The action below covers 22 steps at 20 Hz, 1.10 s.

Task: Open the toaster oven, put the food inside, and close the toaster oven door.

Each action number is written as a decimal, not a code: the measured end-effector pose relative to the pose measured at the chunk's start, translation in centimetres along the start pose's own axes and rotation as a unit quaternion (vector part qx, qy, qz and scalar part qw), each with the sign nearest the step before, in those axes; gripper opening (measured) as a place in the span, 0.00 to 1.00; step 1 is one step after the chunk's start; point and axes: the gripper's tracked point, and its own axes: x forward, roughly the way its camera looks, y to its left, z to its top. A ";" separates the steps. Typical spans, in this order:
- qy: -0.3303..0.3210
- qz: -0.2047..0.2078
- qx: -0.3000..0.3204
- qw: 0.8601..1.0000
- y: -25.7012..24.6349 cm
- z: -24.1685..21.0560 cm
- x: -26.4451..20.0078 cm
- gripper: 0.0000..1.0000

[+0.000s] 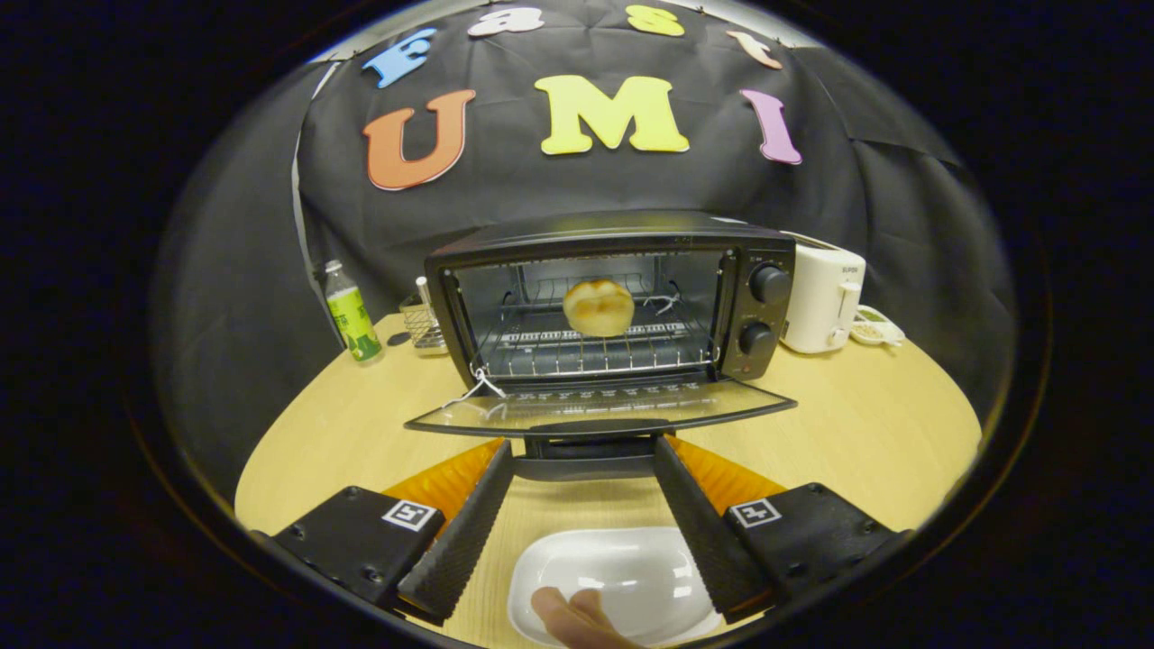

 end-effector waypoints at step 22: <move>-0.191 0.051 -0.025 0.980 3.3 9.9 -5.1 1.00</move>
